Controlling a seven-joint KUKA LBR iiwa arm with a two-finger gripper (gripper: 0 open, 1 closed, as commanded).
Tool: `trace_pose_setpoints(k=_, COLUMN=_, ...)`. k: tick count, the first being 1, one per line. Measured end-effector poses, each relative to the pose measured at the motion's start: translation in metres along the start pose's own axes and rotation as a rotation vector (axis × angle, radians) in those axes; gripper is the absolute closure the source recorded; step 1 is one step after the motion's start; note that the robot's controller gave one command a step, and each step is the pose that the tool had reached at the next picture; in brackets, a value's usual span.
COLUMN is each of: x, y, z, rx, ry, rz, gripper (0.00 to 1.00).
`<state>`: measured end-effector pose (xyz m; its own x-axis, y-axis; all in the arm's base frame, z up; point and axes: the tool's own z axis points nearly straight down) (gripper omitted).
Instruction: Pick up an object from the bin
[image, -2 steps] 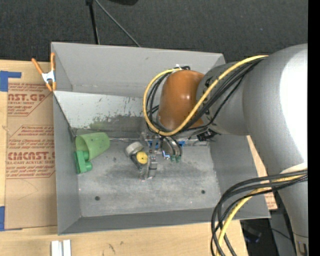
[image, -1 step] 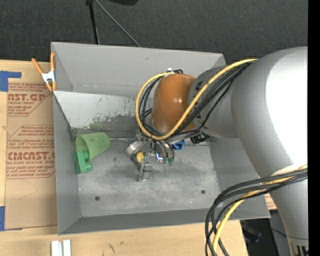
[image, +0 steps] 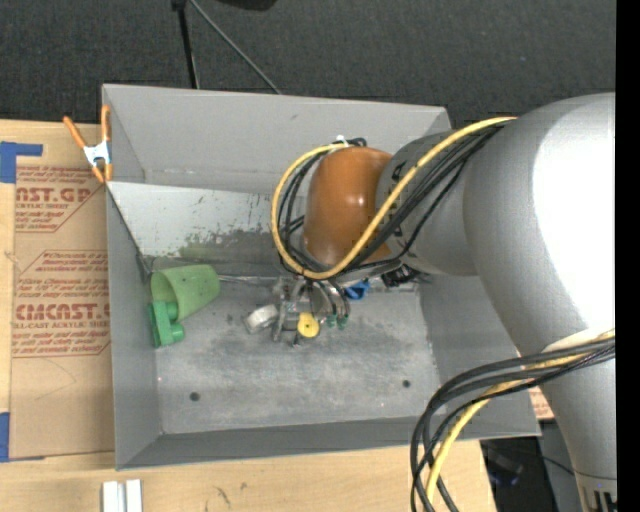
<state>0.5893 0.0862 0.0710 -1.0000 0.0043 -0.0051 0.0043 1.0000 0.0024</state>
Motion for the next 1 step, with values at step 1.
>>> trace_pose_setpoints(k=1, x=0.0009, y=-0.0204, z=-0.1772, rx=0.002, ry=-0.006, rz=-0.171, gripper=1.00)
